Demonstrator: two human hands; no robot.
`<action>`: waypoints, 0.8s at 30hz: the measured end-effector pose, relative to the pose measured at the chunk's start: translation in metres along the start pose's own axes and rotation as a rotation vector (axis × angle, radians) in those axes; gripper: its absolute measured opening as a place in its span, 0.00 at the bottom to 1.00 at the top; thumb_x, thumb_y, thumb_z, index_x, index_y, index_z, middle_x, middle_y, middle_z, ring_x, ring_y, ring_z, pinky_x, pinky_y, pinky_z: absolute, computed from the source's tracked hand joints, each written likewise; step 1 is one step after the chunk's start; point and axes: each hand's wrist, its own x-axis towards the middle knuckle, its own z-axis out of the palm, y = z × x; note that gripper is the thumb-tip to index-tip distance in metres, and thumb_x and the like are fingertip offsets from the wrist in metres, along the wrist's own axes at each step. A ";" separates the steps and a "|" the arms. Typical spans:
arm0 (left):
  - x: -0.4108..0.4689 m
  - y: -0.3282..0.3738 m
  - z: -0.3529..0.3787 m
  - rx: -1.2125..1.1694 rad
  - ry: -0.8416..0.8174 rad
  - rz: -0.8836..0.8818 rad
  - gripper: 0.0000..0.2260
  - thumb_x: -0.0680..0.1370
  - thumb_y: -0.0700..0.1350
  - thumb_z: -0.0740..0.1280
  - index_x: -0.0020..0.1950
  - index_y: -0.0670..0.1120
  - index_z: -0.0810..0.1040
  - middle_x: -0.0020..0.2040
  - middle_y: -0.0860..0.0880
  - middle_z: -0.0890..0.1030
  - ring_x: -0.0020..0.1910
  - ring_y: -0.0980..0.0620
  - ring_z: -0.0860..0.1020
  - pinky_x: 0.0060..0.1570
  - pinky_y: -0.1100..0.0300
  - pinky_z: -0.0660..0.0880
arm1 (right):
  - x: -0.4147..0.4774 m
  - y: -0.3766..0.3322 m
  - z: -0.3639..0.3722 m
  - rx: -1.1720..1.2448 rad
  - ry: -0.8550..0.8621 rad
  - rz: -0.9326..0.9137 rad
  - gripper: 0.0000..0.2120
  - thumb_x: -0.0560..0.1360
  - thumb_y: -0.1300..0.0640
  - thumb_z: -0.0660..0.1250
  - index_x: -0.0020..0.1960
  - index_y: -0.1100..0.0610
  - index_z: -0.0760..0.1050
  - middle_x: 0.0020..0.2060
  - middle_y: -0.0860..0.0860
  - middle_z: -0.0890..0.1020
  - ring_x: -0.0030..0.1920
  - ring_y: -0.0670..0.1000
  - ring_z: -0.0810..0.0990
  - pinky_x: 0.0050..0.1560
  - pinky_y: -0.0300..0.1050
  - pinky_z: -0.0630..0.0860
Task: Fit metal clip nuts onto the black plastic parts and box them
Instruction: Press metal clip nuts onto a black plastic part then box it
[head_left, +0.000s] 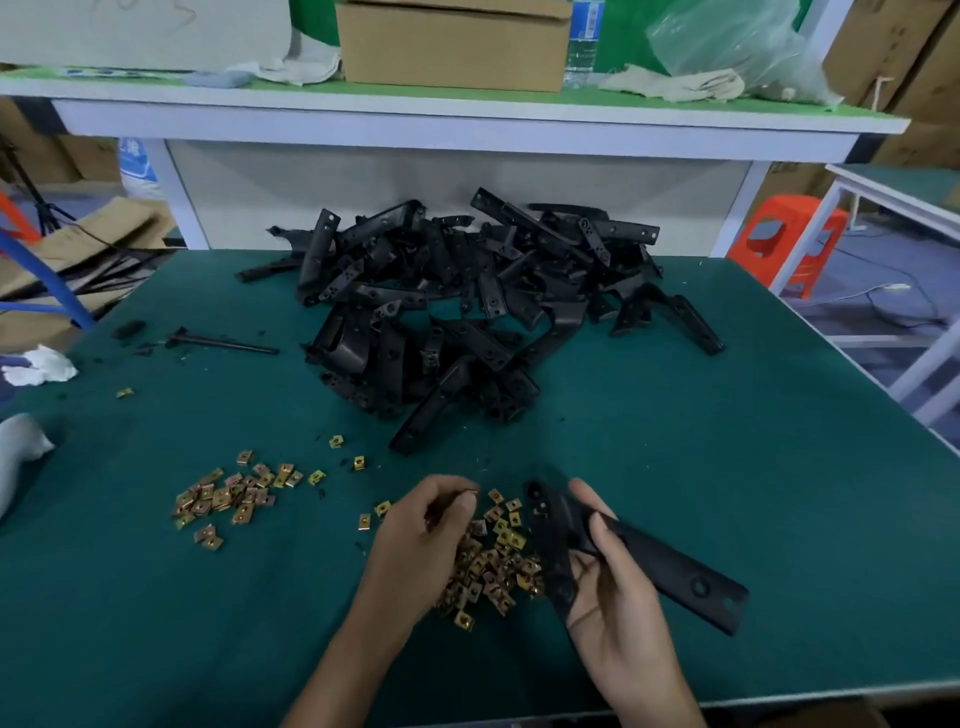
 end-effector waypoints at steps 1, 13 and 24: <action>-0.001 0.000 0.000 0.012 0.023 0.016 0.07 0.81 0.52 0.66 0.50 0.65 0.80 0.49 0.67 0.80 0.50 0.68 0.78 0.46 0.71 0.70 | 0.000 0.000 0.000 -0.010 0.002 -0.005 0.19 0.77 0.54 0.65 0.66 0.52 0.81 0.63 0.58 0.82 0.60 0.55 0.84 0.47 0.43 0.82; -0.035 0.006 0.028 -0.513 -0.141 -0.306 0.05 0.80 0.37 0.67 0.50 0.44 0.83 0.42 0.46 0.85 0.38 0.54 0.82 0.38 0.63 0.78 | 0.001 0.005 -0.005 0.006 -0.044 -0.025 0.26 0.72 0.62 0.70 0.70 0.53 0.76 0.64 0.59 0.82 0.60 0.55 0.83 0.51 0.45 0.82; -0.046 0.021 0.038 -0.820 -0.144 -0.456 0.04 0.79 0.36 0.68 0.51 0.37 0.81 0.37 0.43 0.81 0.33 0.53 0.79 0.33 0.62 0.77 | 0.000 0.005 -0.010 0.001 -0.019 0.100 0.22 0.70 0.60 0.70 0.62 0.68 0.80 0.57 0.66 0.83 0.53 0.58 0.85 0.50 0.48 0.83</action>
